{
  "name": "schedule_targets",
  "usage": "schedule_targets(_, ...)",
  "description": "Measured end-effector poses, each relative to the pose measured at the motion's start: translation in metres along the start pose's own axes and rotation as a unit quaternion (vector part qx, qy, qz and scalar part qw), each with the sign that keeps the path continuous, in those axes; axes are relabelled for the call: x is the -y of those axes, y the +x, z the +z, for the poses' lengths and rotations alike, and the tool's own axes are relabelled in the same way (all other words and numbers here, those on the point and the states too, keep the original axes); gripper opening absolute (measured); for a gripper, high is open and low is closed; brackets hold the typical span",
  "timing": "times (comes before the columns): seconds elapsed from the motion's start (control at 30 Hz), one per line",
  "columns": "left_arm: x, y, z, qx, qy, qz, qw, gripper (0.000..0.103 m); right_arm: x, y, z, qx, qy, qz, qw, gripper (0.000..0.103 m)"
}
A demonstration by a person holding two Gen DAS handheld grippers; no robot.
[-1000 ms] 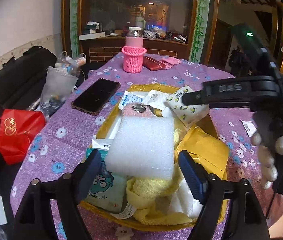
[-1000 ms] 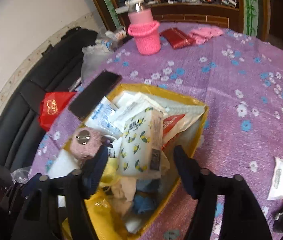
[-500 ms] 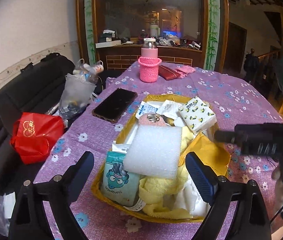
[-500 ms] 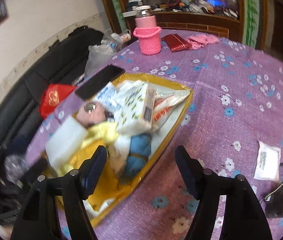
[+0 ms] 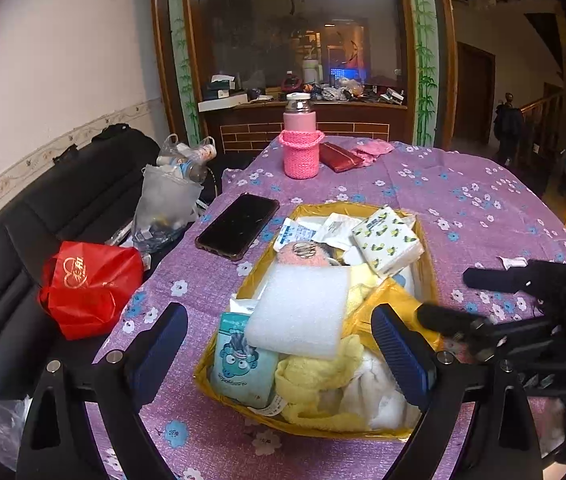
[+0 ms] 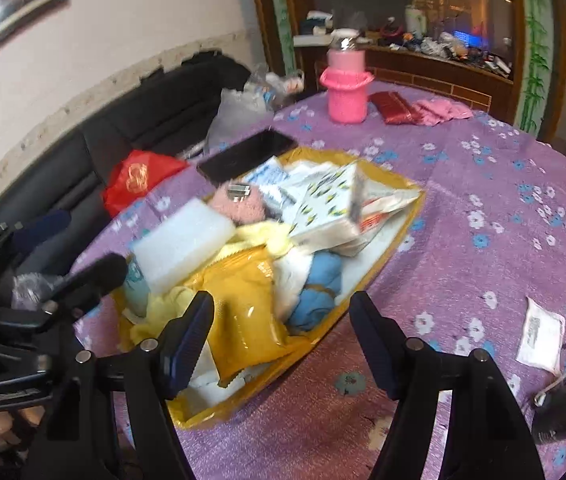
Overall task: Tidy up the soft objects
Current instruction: 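Open both tools over the box and move them back to the paper sheets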
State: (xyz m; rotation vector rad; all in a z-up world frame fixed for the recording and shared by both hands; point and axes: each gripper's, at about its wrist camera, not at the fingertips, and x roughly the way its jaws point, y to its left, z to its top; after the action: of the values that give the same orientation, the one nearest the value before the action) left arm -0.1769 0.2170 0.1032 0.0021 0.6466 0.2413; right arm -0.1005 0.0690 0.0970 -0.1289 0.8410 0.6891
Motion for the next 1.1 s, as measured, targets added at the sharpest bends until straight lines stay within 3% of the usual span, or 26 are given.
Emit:
schedule_targets(0.3,0.038,-0.012,0.004,0.009,0.044,-0.020,0.9988,0.095,0.068,-0.078,-0.022,0.070,0.073,-0.030,0.994,0.072)
schedule_targets(0.6,0.101,-0.012,0.005,-0.004,0.110,-0.067,0.9917,0.095,0.181,-0.143,-0.075,0.100,0.198,-0.104,0.970,0.074)
schedule_targets(0.87,0.165,0.002,-0.003,-0.062,0.147,-0.161,0.9739,0.095,0.251,-0.163,-0.125,0.096,0.296,-0.129,0.941,0.074)
schedule_targets(0.97,0.188,0.014,-0.011,-0.094,0.155,-0.192,0.9645,0.095,0.263,-0.162,-0.135,0.090,0.310,-0.136,0.937,0.074)
schedule_targets(1.1,0.214,0.036,-0.024,-0.132,0.168,-0.206,0.9551,0.095,0.275,-0.158,-0.142,0.082,0.318,-0.137,0.934,0.074)
